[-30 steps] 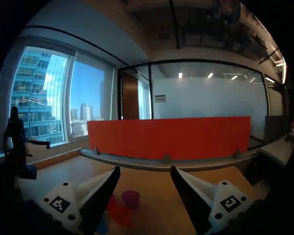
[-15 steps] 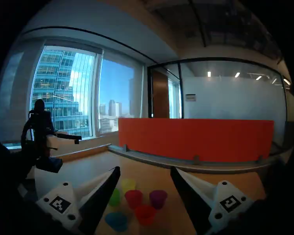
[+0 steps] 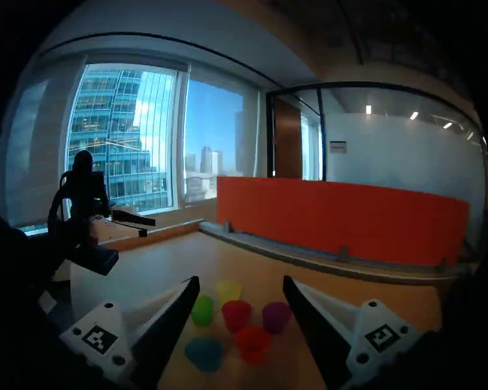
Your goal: Pour water
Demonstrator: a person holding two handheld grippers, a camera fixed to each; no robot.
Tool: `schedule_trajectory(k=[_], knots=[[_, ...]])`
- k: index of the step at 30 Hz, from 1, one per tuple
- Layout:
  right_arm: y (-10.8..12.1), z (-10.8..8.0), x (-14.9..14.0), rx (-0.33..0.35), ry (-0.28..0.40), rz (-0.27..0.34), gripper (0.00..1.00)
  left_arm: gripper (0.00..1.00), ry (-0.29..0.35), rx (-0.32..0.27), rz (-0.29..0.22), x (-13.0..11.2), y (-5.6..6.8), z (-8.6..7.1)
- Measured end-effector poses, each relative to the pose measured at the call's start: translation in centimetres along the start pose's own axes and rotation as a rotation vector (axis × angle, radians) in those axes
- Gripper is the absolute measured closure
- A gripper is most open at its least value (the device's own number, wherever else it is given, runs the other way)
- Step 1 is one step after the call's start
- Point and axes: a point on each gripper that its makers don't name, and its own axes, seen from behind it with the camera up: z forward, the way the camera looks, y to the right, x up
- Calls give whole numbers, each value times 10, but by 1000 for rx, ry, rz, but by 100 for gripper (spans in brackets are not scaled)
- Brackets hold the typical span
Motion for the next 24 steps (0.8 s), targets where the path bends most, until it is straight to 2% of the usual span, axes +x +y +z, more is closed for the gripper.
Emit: schedule_trajectory(k=[9,15,24], knots=[[-5,3,-18,40,-58,-15,1,17,-41,-32,17,-16,-1,10],[-4,3,-40,65,-121,-12,1,17,-79,-43,25,-33,-1,19],[-5,4,-68,96,-174,-8,1,17,-149,-90,25,-66,7,34]])
